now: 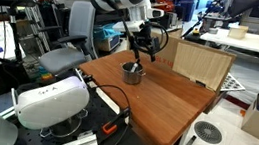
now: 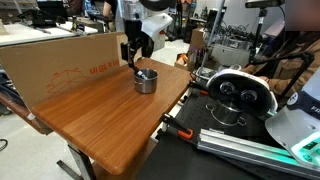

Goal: Remove the marker from the silver pot and put it on the table

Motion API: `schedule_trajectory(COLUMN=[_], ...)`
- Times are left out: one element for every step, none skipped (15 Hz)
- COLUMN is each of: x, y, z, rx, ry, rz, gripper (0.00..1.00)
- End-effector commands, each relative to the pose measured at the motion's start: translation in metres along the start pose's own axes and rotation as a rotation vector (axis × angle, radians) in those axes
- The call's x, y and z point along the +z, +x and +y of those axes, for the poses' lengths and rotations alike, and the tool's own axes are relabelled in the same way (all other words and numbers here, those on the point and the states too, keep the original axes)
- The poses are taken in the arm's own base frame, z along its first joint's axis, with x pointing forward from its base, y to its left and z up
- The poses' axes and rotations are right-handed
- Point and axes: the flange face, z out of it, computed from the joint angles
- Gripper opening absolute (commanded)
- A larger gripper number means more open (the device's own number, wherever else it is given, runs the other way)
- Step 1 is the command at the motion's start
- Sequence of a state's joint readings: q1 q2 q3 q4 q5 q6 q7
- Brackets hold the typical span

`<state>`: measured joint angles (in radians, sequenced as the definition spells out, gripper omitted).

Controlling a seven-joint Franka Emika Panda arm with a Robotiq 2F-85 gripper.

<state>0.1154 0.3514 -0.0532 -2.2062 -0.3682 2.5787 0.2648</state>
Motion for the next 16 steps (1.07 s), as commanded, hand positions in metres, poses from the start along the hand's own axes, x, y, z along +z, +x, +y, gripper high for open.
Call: schedule_trajectory(x=[-0.001, -0.001, -0.001, -0.001, -0.001, 0.0, 0.002, 0.004, 0.006, 0.008, 0.009, 0.011, 0.013, 0.014, 0.015, 0.013], y=[0.0, 0.0, 0.0, 0.0, 0.0, -0.001, -0.002, -0.003, -0.004, -0.005, -0.005, -0.006, -0.005, -0.005, -0.006, -0.005], z=[-0.012, -0.015, -0.018, -0.019, -0.02, -0.021, -0.021, -0.021, -0.021, -0.021, -0.021, -0.022, -0.022, -0.022, -0.022, -0.023], rx=[-0.026, -0.031, -0.035, -0.037, -0.037, -0.033, -0.03, -0.026, -0.024, -0.021, -0.02, -0.02, -0.019, -0.022, -0.022, -0.022], ry=[0.02, 0.02, 0.021, 0.022, 0.024, 0.03, 0.036, 0.037, 0.038, 0.041, 0.043, 0.044, 0.047, 0.05, 0.052, 0.057], rz=[0.023, 0.022, 0.021, 0.021, 0.019, 0.013, 0.008, 0.001, -0.007, -0.013, -0.016, -0.021, -0.023, -0.027, -0.029, -0.029], gripper=[1.0, 1.0, 1.0, 1.0, 1.0, 1.0, 1.0, 1.0, 1.0, 1.0, 1.0, 1.0, 0.75, 0.74, 0.65, 0.58])
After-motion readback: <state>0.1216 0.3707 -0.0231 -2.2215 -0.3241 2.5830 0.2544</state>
